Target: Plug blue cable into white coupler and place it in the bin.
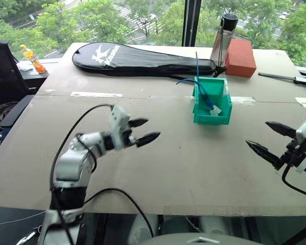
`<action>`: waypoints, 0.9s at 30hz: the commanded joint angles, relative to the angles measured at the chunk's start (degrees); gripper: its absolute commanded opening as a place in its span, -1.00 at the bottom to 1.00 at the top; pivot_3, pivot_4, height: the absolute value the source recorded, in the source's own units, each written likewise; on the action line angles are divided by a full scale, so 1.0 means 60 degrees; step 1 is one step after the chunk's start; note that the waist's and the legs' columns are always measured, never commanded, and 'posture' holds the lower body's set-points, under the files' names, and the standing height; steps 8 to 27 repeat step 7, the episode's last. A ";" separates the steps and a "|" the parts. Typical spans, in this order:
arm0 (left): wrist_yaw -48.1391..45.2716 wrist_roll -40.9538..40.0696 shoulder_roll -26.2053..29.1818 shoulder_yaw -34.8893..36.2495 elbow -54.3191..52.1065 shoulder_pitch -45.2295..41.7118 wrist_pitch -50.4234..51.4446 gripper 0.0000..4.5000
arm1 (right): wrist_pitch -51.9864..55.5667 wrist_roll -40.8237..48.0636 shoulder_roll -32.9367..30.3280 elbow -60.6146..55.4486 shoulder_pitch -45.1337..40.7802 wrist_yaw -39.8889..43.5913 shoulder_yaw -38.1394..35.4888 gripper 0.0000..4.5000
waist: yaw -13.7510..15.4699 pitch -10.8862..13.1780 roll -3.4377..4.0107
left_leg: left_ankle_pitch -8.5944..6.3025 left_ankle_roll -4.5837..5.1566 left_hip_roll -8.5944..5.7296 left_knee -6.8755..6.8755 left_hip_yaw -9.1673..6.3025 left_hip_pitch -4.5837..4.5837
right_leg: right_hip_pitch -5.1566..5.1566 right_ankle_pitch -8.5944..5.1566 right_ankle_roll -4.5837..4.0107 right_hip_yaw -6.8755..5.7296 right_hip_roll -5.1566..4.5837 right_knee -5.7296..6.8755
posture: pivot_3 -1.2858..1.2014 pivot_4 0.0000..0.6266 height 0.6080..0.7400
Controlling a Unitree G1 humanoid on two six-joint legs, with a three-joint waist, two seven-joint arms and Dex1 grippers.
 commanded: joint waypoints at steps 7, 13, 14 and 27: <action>-0.0525 -0.0493 0.1045 0.0975 -0.0692 0.2008 -0.1192 1.00 | -0.1015 -0.0554 -0.0203 0.0920 0.1403 0.1440 -0.1252 0.95 | 0.0007 -0.0001 0.0004 | 0.0000 0.0001 0.0002 0.0001 -0.0001 0.0016 | 0.0006 0.0000 0.0001 -0.0009 -0.0014 0.0000 | 0.03 -0.52 1.00; -0.0525 -0.0493 0.1045 0.0975 -0.0692 0.2008 -0.1192 1.00 | -0.1015 -0.0554 -0.0203 0.0920 0.1403 0.1440 -0.1252 0.95 | 0.0007 -0.0001 0.0004 | 0.0000 0.0001 0.0002 0.0001 -0.0001 0.0016 | 0.0006 0.0000 0.0001 -0.0009 -0.0014 0.0000 | 0.03 -0.52 1.00; -0.0525 -0.0493 0.1045 0.0975 -0.0692 0.2008 -0.1192 1.00 | -0.1015 -0.0554 -0.0203 0.0920 0.1403 0.1440 -0.1252 0.95 | 0.0007 -0.0001 0.0004 | 0.0000 0.0001 0.0002 0.0001 -0.0001 0.0016 | 0.0006 0.0000 0.0001 -0.0009 -0.0014 0.0000 | 0.03 -0.52 1.00; -0.0525 -0.0493 0.1045 0.0975 -0.0692 0.2008 -0.1192 1.00 | -0.1015 -0.0554 -0.0203 0.0920 0.1403 0.1440 -0.1252 0.95 | 0.0007 -0.0001 0.0004 | 0.0000 0.0001 0.0002 0.0001 -0.0001 0.0016 | 0.0006 0.0000 0.0001 -0.0009 -0.0014 0.0000 | 0.03 -0.52 1.00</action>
